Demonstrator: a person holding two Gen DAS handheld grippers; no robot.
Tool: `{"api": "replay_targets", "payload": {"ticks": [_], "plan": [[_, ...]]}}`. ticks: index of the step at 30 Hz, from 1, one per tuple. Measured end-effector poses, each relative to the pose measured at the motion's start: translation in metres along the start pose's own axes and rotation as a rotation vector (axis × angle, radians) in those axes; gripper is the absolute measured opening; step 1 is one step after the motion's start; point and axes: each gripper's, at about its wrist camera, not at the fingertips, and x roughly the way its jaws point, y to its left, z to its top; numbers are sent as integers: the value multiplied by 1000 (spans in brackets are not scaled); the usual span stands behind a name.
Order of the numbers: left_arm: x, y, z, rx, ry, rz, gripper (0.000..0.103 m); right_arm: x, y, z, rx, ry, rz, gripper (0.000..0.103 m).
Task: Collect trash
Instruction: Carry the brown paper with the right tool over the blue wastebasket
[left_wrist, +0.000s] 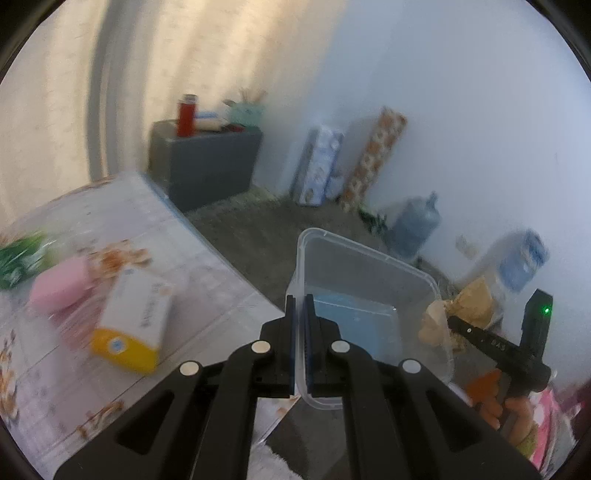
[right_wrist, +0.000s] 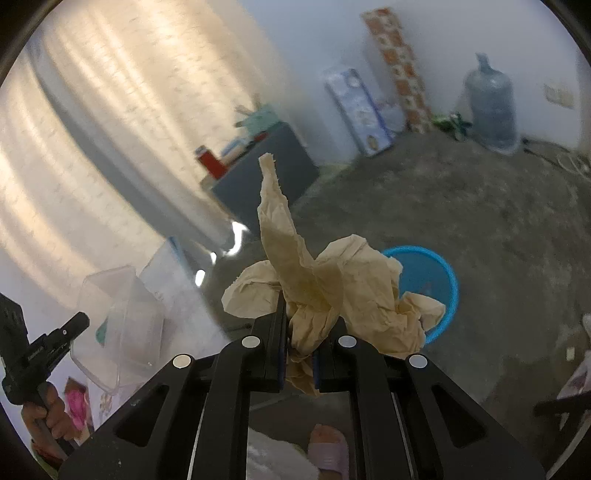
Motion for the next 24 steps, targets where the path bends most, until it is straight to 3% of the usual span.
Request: {"api": "replay_targets", "payload": {"ticks": [4, 8, 13, 19, 24], "plan": [[53, -43, 10, 144, 81, 26, 3, 18, -30, 1, 56, 22, -35, 9], [111, -75, 17, 216, 186, 39, 3, 38, -63, -1, 97, 59, -70, 9], [203, -118, 8, 419, 280, 146, 3, 85, -102, 3, 115, 149, -120, 9], [301, -135, -11, 484, 412, 220, 3, 127, -140, 4, 181, 244, -91, 9], [373, -144, -36, 544, 515, 292, 3, 174, -155, 7, 179, 318, -131, 9]]}}
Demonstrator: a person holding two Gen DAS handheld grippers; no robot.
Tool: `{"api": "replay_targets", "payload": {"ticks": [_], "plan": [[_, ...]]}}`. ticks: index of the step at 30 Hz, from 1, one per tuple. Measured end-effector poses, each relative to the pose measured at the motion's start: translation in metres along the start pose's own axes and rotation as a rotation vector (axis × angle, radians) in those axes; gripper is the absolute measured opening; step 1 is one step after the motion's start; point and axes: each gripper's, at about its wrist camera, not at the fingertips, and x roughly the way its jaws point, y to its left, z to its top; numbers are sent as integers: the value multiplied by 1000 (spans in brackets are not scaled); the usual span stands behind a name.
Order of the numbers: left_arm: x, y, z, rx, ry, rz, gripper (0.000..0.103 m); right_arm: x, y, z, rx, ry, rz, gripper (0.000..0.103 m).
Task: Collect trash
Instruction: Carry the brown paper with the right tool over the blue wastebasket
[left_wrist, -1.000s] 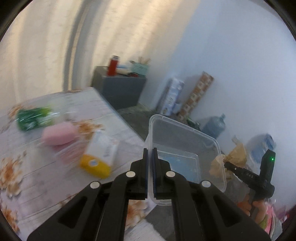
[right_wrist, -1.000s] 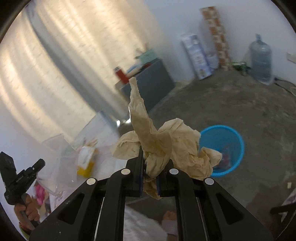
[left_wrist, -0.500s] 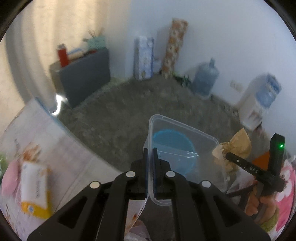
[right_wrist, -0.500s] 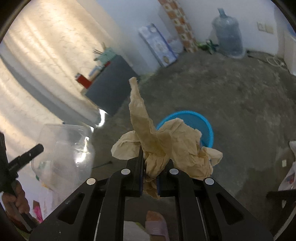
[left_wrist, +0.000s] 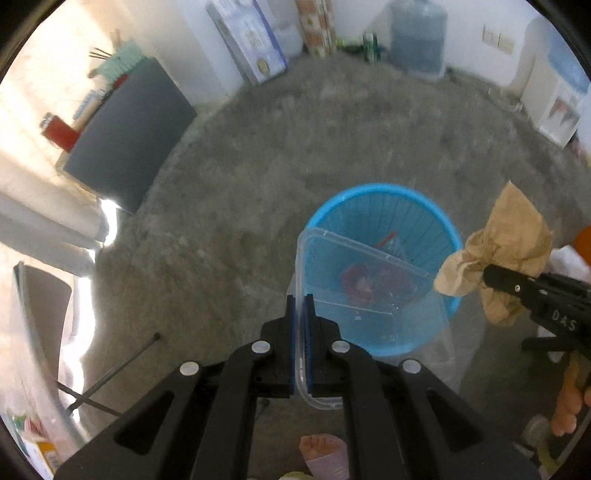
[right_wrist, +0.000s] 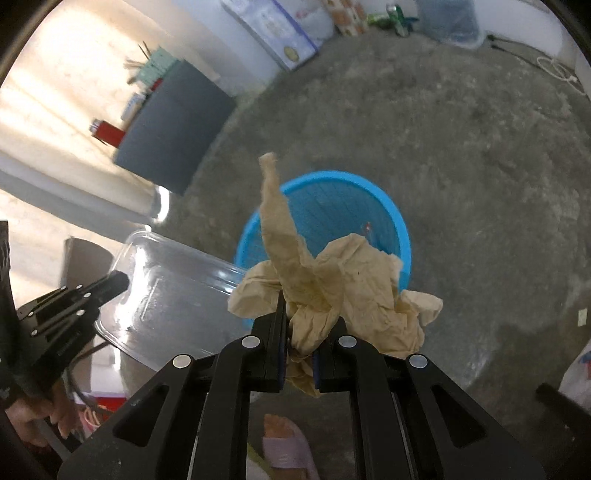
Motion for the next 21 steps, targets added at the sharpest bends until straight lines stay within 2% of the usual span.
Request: {"api": "replay_targets", "payload": {"ticks": [3, 6, 10, 11, 12, 13, 14, 15, 17, 21], "plan": [[33, -11, 10, 31, 55, 25, 4, 27, 1, 7, -21, 34, -45, 9], [55, -16, 18, 42, 75, 53, 5, 49, -1, 15, -36, 59, -78, 11], [73, -19, 24, 19, 77, 32, 9, 66, -2, 19, -66, 79, -110, 14], [76, -22, 25, 28, 83, 34, 12, 69, -1, 20, -74, 82, -116, 17], [79, -23, 26, 39, 94, 42, 23, 73, -1, 21, -80, 86, -126, 25], [82, -24, 27, 42, 96, 42, 31, 77, -4, 21, -80, 87, -129, 40], [81, -23, 29, 32, 91, 35, 45, 78, -5, 22, -77, 84, -132, 46], [79, -21, 30, 18, 79, 30, 53, 79, -5, 24, -81, 79, -133, 53], [71, -17, 32, -11, 40, 17, 61, 80, -5, 25, -89, 76, -133, 55], [60, -14, 38, -23, 13, 28, 65, 74, -11, 24, -85, 60, -131, 59]]}}
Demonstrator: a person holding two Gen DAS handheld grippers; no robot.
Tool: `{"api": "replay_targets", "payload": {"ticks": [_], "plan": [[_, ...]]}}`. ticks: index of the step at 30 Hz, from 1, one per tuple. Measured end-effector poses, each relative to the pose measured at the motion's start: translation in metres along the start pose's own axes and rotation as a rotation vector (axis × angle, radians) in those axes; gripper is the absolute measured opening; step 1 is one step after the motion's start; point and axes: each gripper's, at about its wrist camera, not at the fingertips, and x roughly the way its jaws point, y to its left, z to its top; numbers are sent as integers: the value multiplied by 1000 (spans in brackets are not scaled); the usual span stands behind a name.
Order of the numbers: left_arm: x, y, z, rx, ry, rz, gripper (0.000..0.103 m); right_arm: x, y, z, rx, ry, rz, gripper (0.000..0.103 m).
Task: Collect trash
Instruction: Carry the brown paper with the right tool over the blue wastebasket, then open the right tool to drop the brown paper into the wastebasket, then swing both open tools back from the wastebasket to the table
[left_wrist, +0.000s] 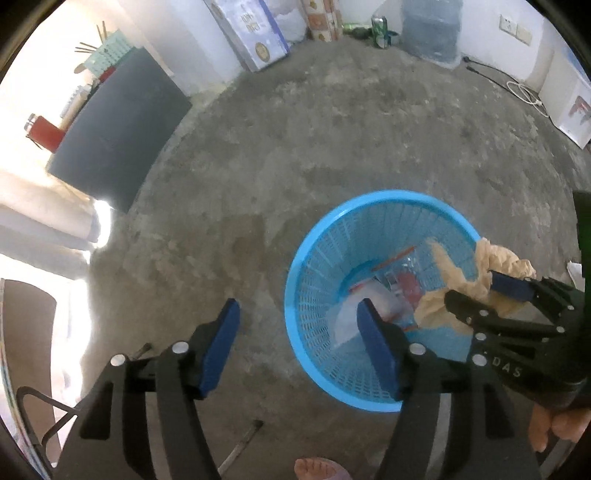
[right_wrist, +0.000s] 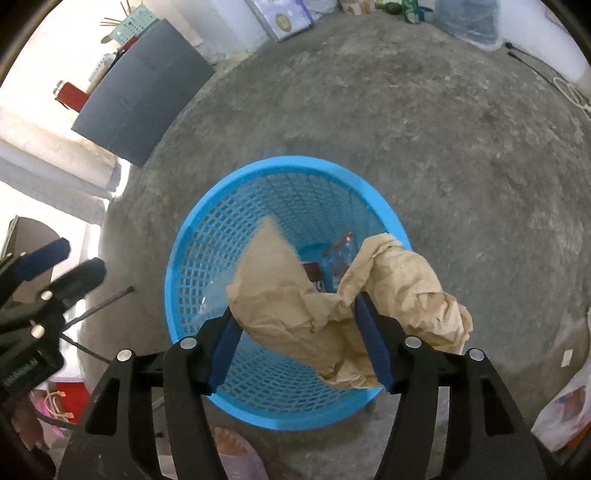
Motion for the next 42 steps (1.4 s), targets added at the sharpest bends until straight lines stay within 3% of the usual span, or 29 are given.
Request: {"api": "replay_targets", "payload": {"ticks": [5, 15, 24, 30, 35, 39, 42], "plan": [[-25, 0, 3, -7, -48, -1, 70, -10, -6, -3, 19, -26, 12, 60], [-81, 6, -1, -26, -141, -25, 76, -45, 9, 2, -19, -99, 81, 73], [-147, 36, -25, -90, -223, -118, 78, -85, 13, 6, 18, -198, 131, 74], [-223, 68, -69, -141, -358, -200, 85, -122, 12, -14, 8, -250, 113, 74], [-273, 100, -124, -223, -420, -273, 89, -159, 18, -38, -23, -290, 75, 74], [-308, 115, -182, -234, -488, -236, 89, -197, 43, -65, -101, -326, -5, 78], [-322, 122, -231, -264, -500, -185, 89, -224, 72, -86, -178, -358, -18, 86]]}}
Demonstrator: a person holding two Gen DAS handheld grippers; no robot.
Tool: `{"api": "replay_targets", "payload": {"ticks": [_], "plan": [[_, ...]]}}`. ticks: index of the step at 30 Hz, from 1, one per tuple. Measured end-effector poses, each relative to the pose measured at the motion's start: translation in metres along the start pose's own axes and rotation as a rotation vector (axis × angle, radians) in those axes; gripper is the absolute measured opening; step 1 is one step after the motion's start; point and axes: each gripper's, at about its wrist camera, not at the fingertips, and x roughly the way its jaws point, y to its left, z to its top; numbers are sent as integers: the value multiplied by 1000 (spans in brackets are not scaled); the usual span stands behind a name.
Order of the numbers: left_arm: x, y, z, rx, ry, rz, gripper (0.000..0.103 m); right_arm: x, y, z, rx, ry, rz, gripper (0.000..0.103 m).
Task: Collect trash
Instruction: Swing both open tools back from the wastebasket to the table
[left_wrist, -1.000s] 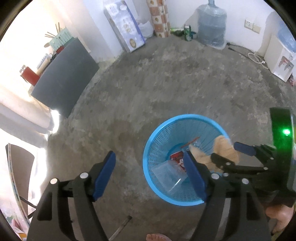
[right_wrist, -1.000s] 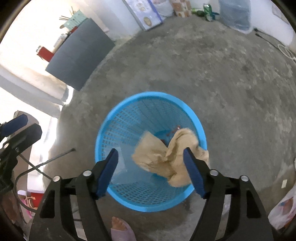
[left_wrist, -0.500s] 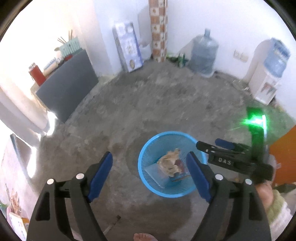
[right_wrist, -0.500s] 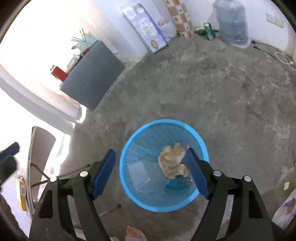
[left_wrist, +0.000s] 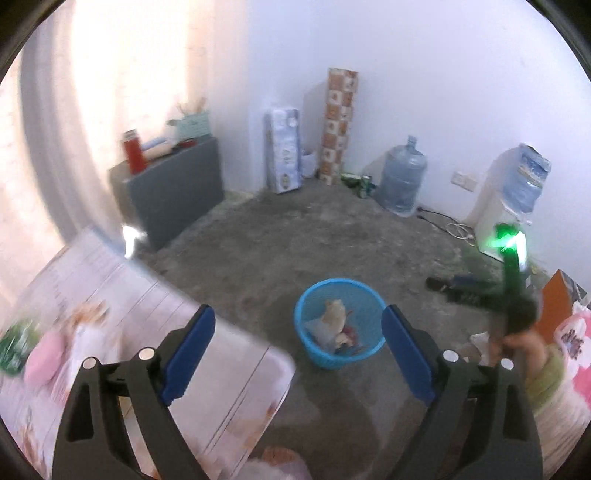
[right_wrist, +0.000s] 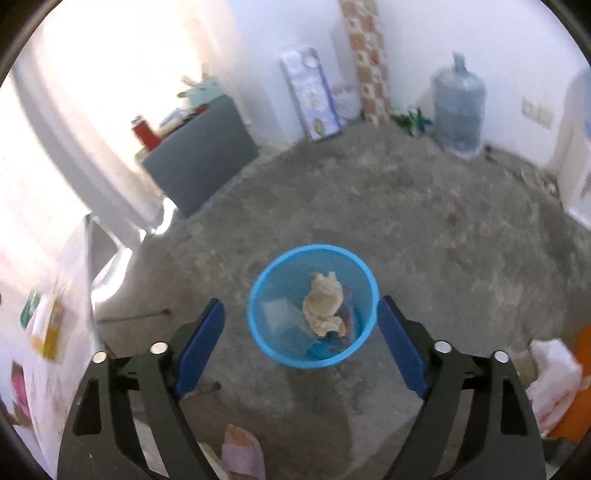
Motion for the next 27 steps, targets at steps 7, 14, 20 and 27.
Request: {"api": "replay_targets", "payload": {"ticks": [7, 14, 20, 27], "plan": [[-56, 56, -89, -238, 40, -15, 97, -47, 78, -4, -173, -90, 23, 95], [-110, 125, -167, -524, -66, 95, 97, -49, 163, -13, -339, -101, 30, 95], [-141, 174, -206, -685, -130, 172, 97, -43, 220, -21, -399, -100, 94, 95], [-158, 208, -214, -689, -178, 226, 97, -27, 286, -19, -466, -12, 235, 95]]}}
